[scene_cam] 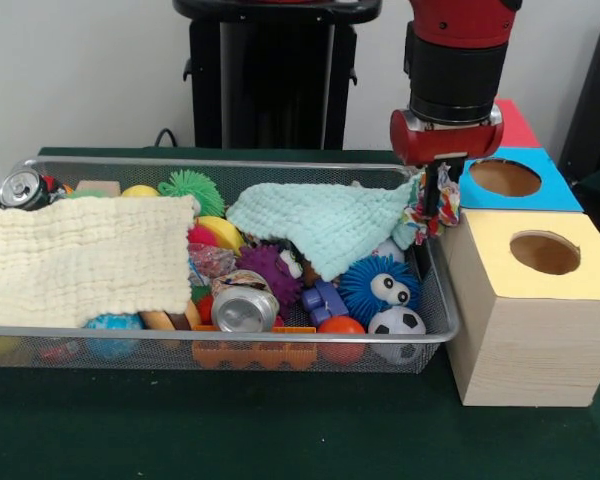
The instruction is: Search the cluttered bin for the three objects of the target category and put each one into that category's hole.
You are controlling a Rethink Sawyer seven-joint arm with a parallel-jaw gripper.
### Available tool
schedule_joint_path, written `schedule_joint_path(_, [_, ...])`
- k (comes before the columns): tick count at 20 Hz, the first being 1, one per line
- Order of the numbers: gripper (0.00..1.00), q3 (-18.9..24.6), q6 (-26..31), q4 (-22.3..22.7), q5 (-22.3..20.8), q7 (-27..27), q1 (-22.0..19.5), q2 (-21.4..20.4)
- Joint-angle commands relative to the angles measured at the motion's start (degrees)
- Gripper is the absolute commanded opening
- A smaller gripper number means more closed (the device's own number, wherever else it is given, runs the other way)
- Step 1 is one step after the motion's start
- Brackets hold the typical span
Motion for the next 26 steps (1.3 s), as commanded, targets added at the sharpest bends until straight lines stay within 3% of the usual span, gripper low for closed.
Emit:
schedule_joint_path(1, [0.00, 0.79, 12.06, -8.38, 3.34, 9.36, 0.96, -0.16])
schedule_joint_path(6, [0.00, 0.35, 19.72, -13.85, 3.53, 9.44, 1.54, 0.99])
schedule_joint_path(16, [0.00, -0.51, 28.48, -19.80, 3.86, 11.15, 2.38, 1.68])
schedule_joint_path(26, [0.00, -1.64, 32.26, -22.06, 4.37, 12.94, 3.43, 1.87])
